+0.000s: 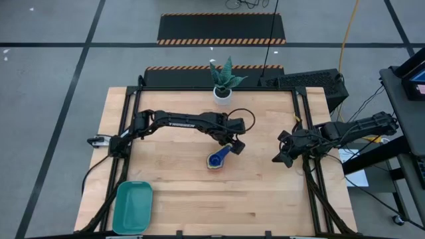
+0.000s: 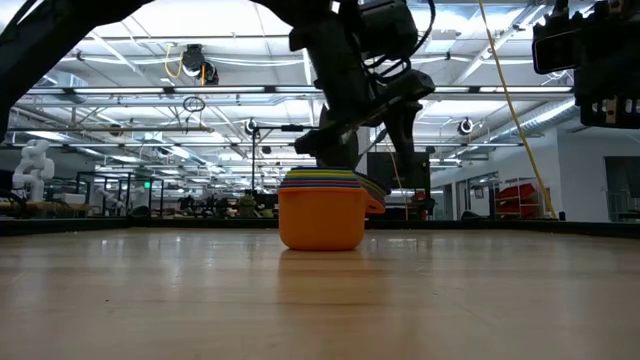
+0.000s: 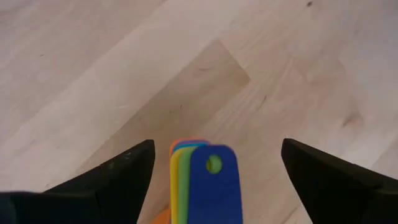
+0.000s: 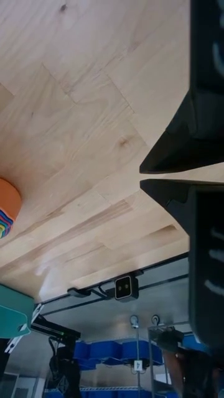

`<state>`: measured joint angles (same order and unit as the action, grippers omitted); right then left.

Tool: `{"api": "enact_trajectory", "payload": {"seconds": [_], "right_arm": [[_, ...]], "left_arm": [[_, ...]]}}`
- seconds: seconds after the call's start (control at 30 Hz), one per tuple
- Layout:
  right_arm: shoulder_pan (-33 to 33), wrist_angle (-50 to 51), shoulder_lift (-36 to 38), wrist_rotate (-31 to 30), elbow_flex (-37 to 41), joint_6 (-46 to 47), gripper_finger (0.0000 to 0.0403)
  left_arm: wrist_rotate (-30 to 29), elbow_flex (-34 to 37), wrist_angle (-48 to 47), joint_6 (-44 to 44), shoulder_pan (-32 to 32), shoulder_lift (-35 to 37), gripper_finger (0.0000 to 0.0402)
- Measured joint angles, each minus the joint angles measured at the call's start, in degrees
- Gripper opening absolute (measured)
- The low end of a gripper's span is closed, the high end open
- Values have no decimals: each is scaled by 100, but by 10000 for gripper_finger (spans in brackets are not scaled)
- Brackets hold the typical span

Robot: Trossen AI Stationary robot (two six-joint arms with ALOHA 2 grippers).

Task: Nest measuring cups in basket
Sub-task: Put the stacked measuring cups into the green bin

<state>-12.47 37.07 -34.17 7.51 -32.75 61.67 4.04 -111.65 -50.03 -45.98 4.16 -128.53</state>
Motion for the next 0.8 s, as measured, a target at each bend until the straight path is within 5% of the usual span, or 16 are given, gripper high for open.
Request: {"api": "enact_trajectory", "payload": {"seconds": [0.8], "right_arm": [[0,96,1,13,2,-131,18]], "left_arm": [[-413,161,-47,42,-198,-216,353]]}}
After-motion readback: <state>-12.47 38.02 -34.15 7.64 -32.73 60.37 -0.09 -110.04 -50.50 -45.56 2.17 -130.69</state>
